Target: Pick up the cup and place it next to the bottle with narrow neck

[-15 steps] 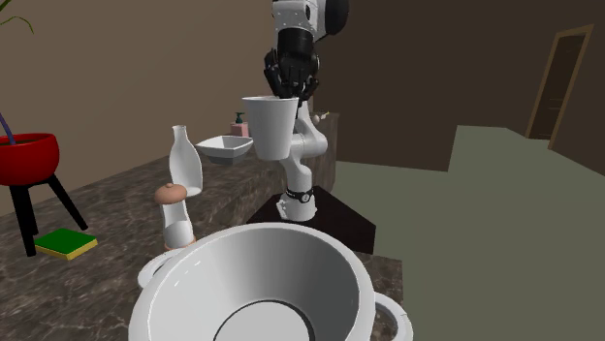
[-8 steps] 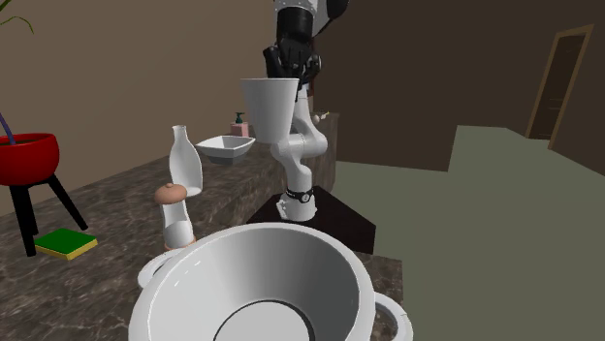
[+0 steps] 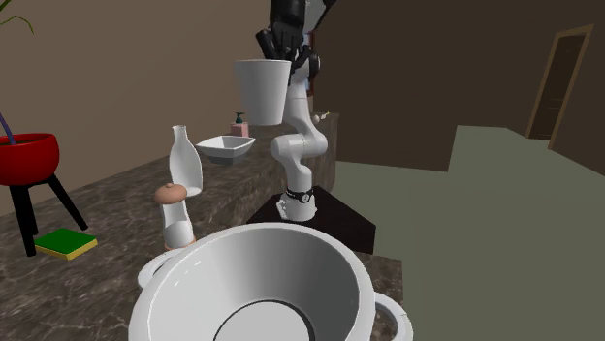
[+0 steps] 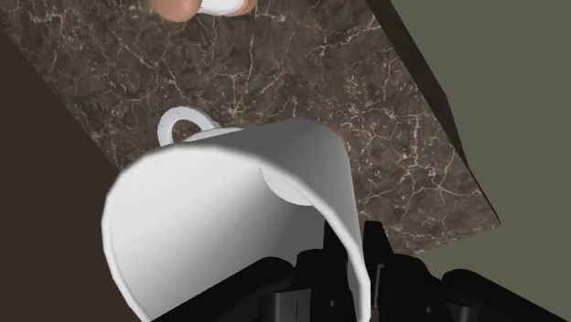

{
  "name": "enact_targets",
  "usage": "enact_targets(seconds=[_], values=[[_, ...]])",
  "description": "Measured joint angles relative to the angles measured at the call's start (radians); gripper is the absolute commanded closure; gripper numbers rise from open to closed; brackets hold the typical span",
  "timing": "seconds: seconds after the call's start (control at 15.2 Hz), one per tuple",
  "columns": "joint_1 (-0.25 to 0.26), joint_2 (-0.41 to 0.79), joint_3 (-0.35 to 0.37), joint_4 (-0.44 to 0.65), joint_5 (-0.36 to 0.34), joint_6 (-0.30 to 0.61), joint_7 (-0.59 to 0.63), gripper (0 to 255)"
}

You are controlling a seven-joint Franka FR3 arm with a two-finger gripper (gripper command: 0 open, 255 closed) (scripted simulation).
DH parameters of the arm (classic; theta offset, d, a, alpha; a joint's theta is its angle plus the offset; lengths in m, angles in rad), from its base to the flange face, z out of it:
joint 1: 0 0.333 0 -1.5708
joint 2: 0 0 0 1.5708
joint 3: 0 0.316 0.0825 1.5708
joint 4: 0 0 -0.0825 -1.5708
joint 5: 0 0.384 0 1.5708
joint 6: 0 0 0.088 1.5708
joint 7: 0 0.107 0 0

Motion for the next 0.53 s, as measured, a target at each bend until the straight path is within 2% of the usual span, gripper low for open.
enact_targets(seconds=[0.53], values=[[-0.046,-0.255,-0.013,-0.212,-0.067,-0.025,-0.057,255]])
